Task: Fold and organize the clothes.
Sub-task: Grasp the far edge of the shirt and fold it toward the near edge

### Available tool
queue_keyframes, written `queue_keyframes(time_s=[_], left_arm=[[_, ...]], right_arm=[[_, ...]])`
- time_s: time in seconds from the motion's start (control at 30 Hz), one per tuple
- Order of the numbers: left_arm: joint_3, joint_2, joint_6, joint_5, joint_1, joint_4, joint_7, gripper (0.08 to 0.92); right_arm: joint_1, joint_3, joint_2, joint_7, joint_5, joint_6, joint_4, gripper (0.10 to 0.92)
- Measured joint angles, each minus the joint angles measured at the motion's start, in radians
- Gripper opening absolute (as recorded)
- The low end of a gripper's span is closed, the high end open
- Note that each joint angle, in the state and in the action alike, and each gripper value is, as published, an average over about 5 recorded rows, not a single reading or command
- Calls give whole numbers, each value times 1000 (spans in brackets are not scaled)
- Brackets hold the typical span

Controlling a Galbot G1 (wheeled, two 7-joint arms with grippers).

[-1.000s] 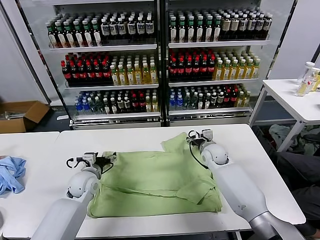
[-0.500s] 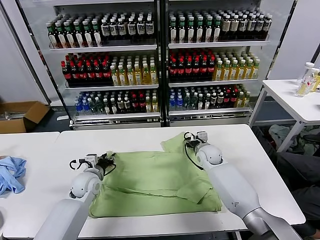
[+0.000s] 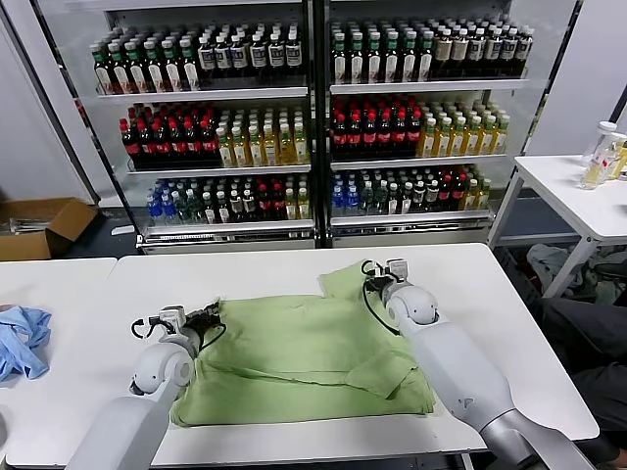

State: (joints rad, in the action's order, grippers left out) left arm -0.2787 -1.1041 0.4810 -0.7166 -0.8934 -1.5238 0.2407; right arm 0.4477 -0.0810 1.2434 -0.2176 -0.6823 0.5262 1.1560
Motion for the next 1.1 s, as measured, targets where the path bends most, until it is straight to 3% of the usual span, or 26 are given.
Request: queue_keyframes(time_s=[0.63,1.1], left_arm=[[-105,56,-40,-102,-134,-194,-27,83],[-111,52,-50,-105,-154,-209,-33,83]], right_arm=[[140,77,-104,-31,-28,-4,297,118],[50,61,-23,-44,27,19,125,490]])
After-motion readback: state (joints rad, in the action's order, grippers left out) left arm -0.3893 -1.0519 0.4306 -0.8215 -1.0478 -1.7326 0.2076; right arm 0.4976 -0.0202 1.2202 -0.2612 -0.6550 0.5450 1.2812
